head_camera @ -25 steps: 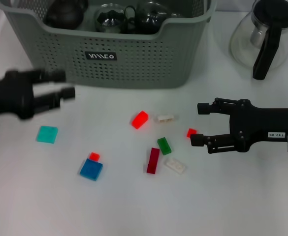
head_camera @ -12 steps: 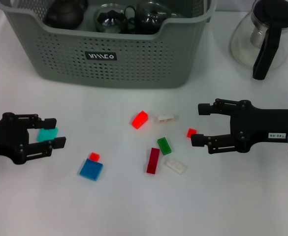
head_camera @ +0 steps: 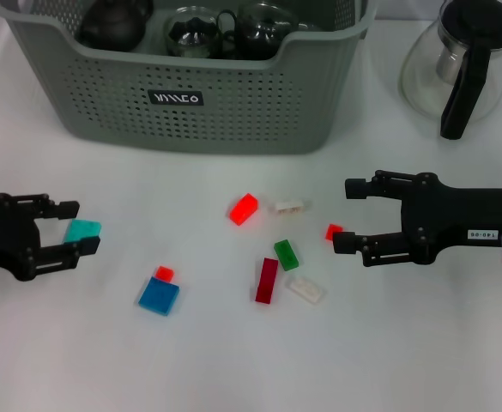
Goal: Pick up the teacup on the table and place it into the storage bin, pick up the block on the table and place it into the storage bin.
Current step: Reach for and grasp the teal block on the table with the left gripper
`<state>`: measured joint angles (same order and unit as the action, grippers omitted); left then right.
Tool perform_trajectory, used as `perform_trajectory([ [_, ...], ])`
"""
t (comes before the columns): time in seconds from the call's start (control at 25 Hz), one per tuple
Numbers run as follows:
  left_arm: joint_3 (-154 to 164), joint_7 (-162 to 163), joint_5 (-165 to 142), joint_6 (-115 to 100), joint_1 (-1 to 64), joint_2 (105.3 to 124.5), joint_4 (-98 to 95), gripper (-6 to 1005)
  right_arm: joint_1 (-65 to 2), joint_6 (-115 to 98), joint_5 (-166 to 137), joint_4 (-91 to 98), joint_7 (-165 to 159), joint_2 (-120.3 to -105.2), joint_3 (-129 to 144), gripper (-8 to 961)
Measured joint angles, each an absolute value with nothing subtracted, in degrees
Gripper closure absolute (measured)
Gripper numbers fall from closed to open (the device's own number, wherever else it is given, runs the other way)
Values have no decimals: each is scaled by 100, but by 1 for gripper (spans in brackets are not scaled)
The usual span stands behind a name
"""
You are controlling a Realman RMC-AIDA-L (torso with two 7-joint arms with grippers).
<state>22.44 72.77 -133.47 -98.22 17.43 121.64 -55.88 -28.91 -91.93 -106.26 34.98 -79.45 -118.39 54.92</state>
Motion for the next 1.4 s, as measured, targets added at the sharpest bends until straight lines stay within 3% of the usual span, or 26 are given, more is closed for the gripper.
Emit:
perform_trajectory([
  [1.4, 2249, 7339, -13808, -8812, 1705, 12323, -5337, 390, -2829, -9193, -10626, 3498, -7927, -11830, 5493, -2],
])
